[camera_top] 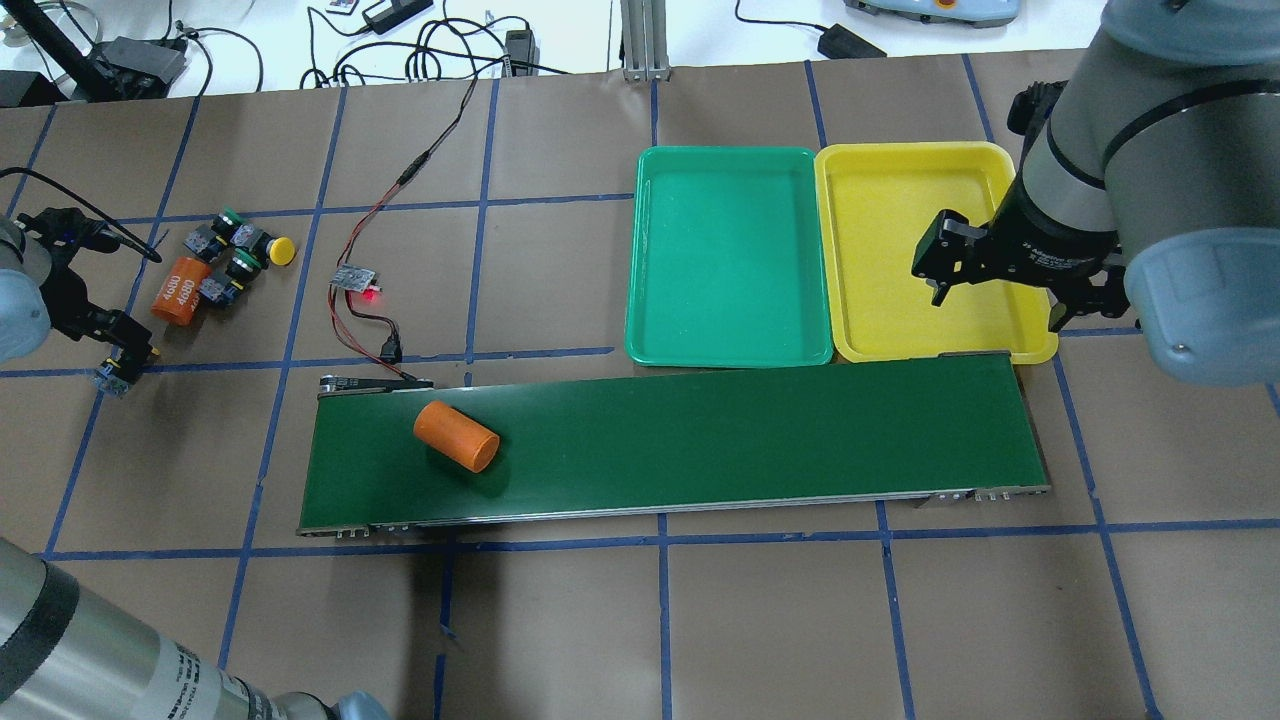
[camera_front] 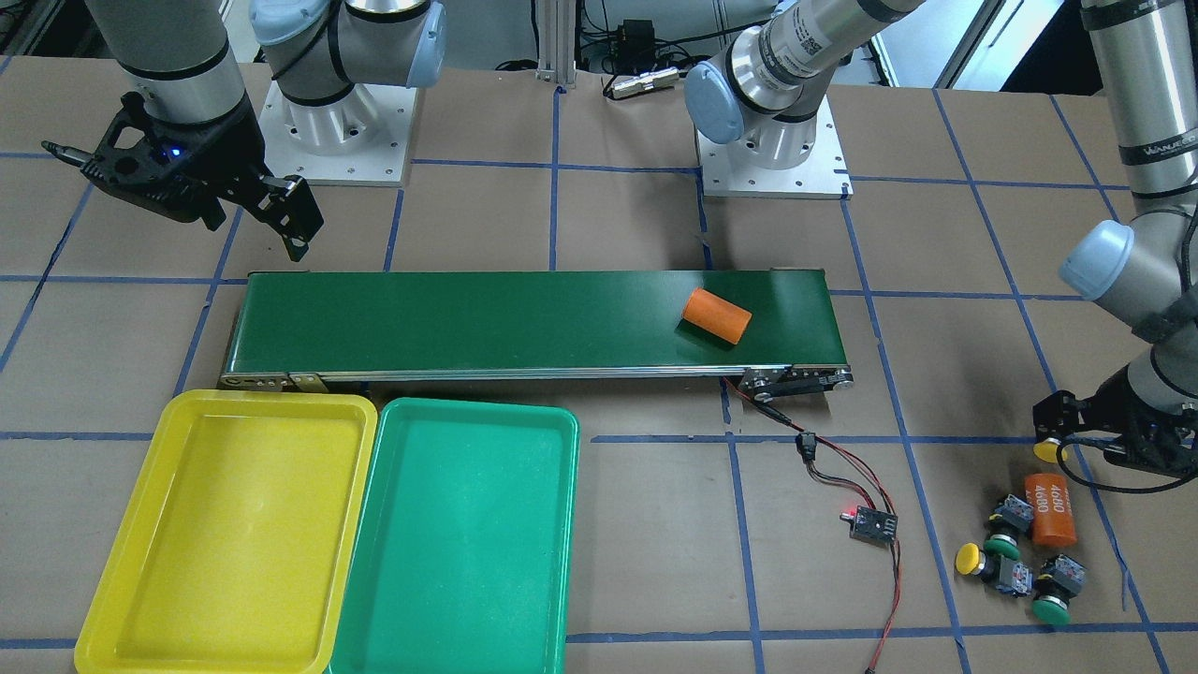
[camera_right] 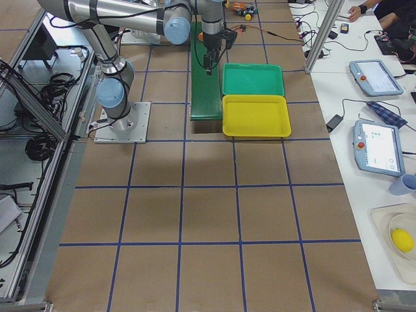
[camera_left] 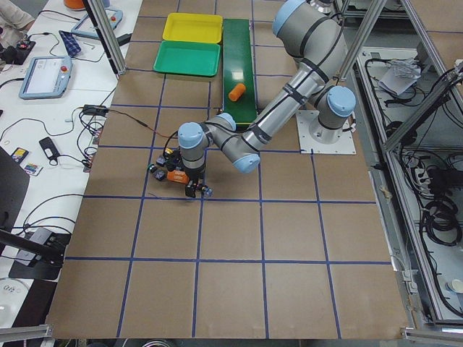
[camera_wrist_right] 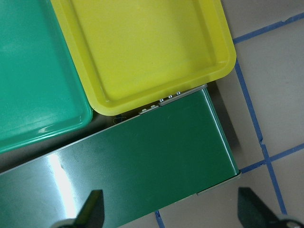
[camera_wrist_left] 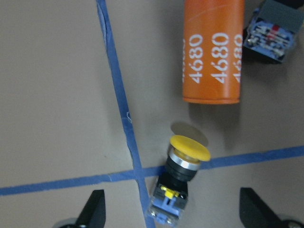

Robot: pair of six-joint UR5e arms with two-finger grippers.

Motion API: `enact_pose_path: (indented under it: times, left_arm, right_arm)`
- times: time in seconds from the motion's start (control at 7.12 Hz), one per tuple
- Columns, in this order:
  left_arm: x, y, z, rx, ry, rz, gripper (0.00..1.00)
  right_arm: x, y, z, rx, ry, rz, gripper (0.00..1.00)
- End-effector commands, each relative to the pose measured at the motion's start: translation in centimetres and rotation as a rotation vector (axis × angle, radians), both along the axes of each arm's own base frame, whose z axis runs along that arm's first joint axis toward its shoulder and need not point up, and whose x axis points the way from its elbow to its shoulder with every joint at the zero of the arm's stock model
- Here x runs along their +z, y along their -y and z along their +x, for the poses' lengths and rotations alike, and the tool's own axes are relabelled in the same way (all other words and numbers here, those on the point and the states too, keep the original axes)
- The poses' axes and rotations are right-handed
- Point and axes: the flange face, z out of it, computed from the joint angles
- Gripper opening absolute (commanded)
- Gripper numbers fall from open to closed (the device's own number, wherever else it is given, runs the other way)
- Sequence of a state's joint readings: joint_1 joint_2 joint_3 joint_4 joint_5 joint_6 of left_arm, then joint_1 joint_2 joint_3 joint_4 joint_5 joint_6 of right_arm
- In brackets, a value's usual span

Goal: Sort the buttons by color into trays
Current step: 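Return the left gripper to the pile and grasp a yellow-capped button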

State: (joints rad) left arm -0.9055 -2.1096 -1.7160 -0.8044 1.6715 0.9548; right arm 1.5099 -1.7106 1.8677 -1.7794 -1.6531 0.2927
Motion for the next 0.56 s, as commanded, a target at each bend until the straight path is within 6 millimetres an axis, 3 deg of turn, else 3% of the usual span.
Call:
enact_pose_path:
  times: [0.0,0.14,0.28,0.42]
  left_arm:
    - [-2.4,-0.4,0.0,-0.003,-0.030,0.039,1.00]
    - [-2.7,-0.6,0.3,0.009,-0.030,0.044,0.70]
    - [-2.4,-0.7,0.2,0.011,-0.034,0.051,0.31]
    - [-1.7,-1.2,-0.5,0.026,-0.061,0.083,0.06]
  right_arm:
    - [-0.1,-0.3,-0.3,-0.004,0.000,-0.011,1.00]
    - [-0.3,-0.3,-0.1,-0.002,0.004,-0.007,1.00]
    - [-0.3,-0.3,-0.1,-0.002,0.005,-0.006,1.00]
    - [-0.3,-0.3,-0.1,-0.002,0.004,-0.005,1.00]
